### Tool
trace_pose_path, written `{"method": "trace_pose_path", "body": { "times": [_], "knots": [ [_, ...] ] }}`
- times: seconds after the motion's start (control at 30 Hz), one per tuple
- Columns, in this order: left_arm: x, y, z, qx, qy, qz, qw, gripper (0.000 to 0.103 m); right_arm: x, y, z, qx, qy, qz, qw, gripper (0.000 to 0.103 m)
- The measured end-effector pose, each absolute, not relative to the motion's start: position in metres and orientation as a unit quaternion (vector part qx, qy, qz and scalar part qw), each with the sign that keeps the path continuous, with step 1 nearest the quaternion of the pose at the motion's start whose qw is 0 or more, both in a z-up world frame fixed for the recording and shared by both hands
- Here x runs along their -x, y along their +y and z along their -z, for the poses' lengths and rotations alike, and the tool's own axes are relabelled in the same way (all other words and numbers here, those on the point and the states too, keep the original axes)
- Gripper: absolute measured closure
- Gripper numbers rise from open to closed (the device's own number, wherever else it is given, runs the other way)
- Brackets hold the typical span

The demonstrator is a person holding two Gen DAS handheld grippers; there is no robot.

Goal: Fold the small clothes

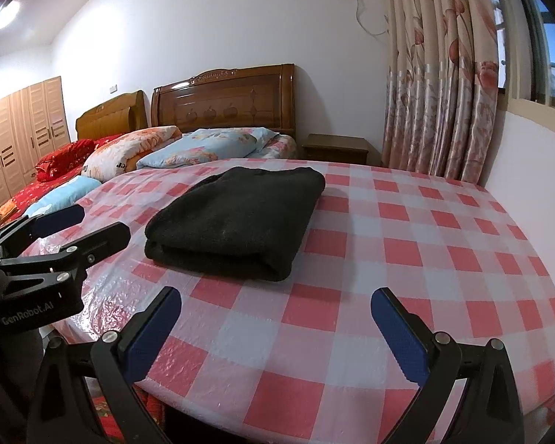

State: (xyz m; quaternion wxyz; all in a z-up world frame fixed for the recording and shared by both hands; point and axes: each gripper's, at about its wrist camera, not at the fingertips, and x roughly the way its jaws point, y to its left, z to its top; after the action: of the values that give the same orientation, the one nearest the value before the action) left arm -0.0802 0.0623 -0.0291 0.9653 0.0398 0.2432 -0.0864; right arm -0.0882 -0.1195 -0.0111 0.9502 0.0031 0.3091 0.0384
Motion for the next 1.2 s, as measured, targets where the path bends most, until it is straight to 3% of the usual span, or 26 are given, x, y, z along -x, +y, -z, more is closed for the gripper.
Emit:
{"method": "trace_pose_path", "body": {
  "times": [1.2],
  "knots": [
    [0.0827,0.0640,0.0321,-0.044,0.241,0.077,0.966,0.018,0.0889,-0.1165,0.0140,-0.010,0.316,-0.038,0.948,0.000]
  ]
}}
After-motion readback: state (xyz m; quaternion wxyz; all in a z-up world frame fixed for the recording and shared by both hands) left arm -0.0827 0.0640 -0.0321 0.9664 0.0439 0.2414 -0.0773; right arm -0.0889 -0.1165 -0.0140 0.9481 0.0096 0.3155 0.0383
